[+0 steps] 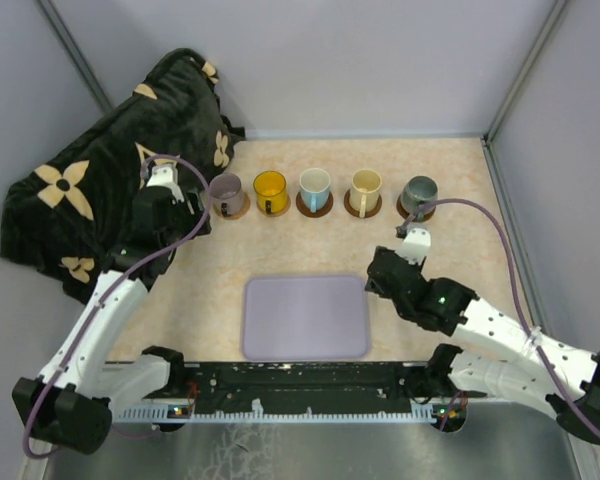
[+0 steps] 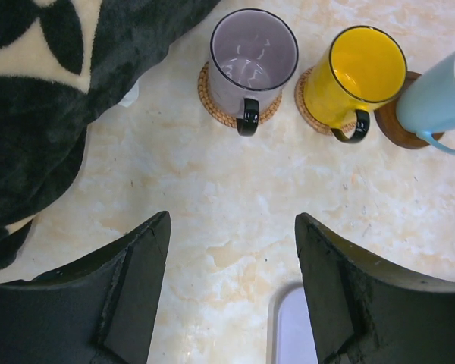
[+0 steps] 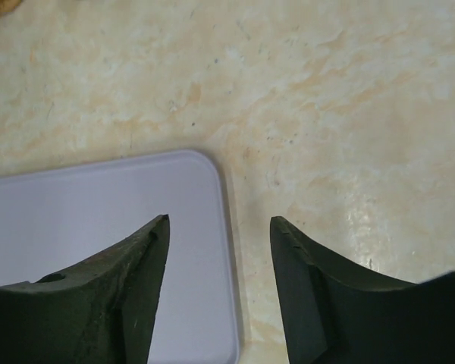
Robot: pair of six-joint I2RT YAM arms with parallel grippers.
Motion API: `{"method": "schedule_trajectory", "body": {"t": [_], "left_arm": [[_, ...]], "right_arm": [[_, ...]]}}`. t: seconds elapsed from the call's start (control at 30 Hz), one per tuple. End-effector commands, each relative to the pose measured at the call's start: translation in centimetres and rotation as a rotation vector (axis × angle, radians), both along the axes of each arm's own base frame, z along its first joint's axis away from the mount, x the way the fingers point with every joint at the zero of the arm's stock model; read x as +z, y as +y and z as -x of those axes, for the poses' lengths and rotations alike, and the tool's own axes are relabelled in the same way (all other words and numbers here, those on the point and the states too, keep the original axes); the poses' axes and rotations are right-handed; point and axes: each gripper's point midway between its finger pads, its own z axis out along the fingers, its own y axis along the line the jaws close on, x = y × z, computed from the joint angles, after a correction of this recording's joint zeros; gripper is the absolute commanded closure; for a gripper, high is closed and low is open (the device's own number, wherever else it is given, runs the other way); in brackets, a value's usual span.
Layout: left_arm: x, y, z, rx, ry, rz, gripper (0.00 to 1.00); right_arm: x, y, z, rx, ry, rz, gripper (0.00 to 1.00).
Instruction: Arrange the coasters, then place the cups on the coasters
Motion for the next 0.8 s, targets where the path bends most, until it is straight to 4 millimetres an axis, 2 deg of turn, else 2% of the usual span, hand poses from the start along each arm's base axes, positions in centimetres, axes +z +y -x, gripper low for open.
{"method": "schedule_trajectory", "body": {"t": [0.0, 0.17, 0.27, 0.37, 0.57, 0.7, 0.77], "left_arm": [[0.5, -0.4, 2.2, -0.057, -0.006, 0.028, 0.27], [1.4, 0.1, 4.0, -0.05, -0.035, 0.04, 0.24], [1.8, 0.1, 4.8, -0.062, -0.04, 0.047, 0.18], [1.7, 0.3, 5.6, -0.054, -0.03, 0.059, 0.17], [2.2, 2.0, 7.6, 0.047, -0.048, 0.08, 0.16], [3.7, 3.4, 9.0, 0.101, -0.128, 0.083, 0.09], [4.6, 3.8, 9.7, 0.106, -0.167, 0.081, 0.01]], "right_arm": [[4.1, -4.3, -1.8, -0.179, -0.145, 0.032, 0.41], [5.8, -8.7, -2.6, -0.295, -0.182, 0.054, 0.38], [7.1, -11.4, -3.0, -0.379, -0.206, 0.076, 0.37], [7.3, -14.4, -2.9, -0.485, -0.194, 0.114, 0.34], [8.1, -18.8, -1.6, -0.689, -0.228, 0.084, 0.29], [10.1, -21.0, 0.2, -0.798, -0.319, 0.087, 0.28], [10.9, -21.7, 1.1, -0.829, -0.351, 0.087, 0.28]]}}
